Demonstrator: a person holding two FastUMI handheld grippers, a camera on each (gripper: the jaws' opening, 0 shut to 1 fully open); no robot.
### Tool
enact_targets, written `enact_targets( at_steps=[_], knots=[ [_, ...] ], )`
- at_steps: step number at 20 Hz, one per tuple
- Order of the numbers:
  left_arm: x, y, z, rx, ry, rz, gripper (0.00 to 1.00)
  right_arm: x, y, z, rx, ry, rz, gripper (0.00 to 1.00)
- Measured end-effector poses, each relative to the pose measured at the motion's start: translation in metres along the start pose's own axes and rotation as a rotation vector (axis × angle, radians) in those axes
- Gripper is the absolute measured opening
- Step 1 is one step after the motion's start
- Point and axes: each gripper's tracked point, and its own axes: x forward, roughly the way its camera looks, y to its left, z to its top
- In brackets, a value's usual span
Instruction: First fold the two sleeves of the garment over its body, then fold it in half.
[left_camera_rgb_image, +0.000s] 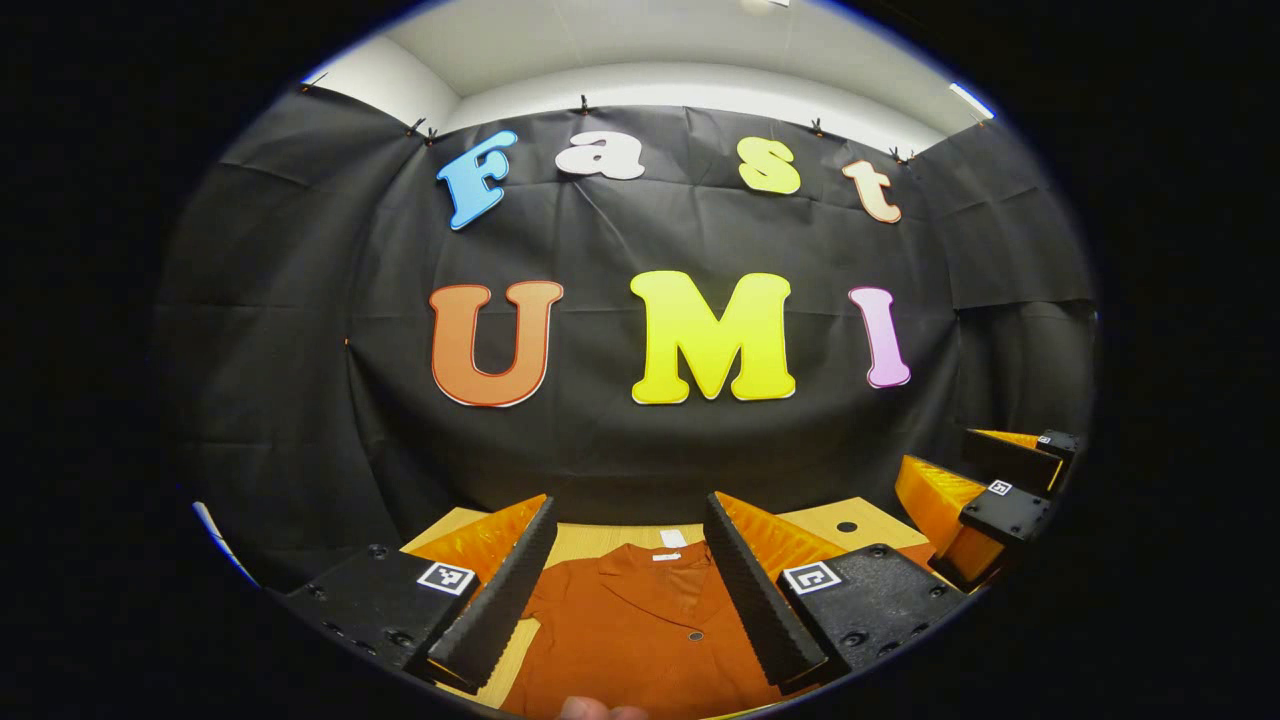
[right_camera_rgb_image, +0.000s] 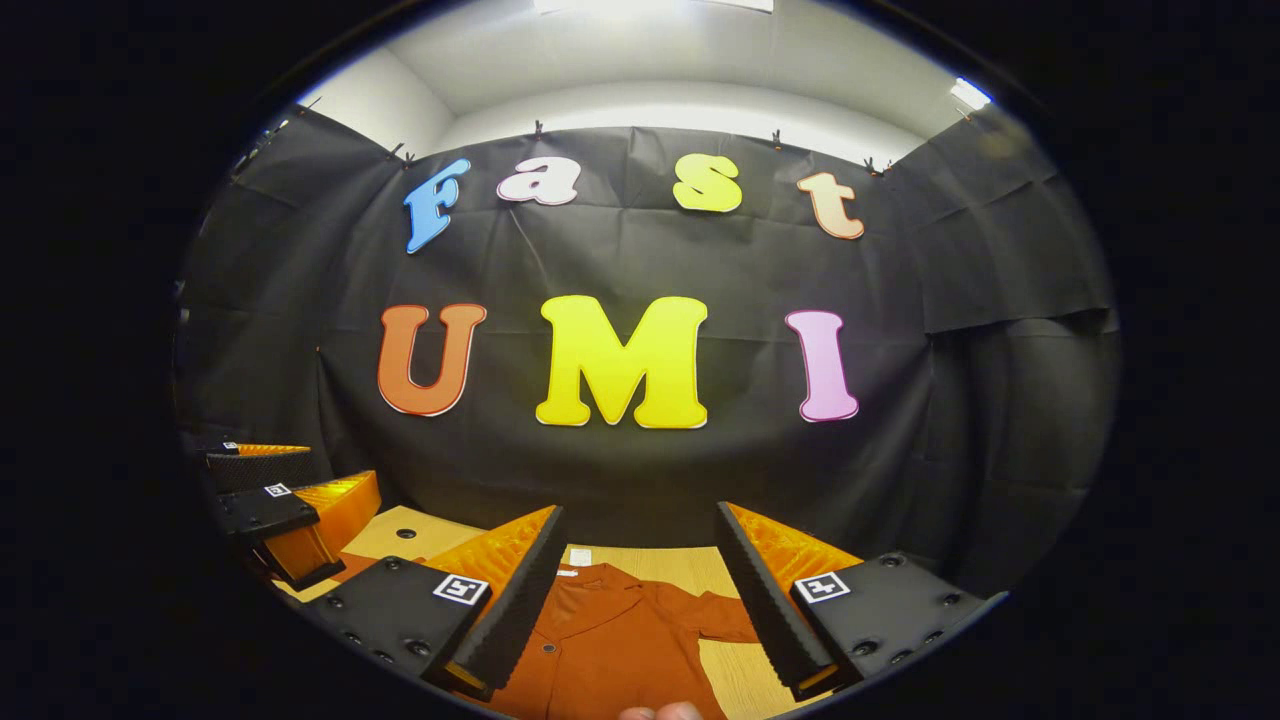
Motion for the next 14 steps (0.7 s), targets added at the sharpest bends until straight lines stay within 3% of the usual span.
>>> enact_targets(
  at_steps=[14],
  knots=[
    [0.0015, 0.0043, 0.0033, -0.005, -0.004, 0.016, 0.96, 0.0030, -0.0038, 0.0019, 0.003, 0.002, 0.005, 0.94]
  ],
)
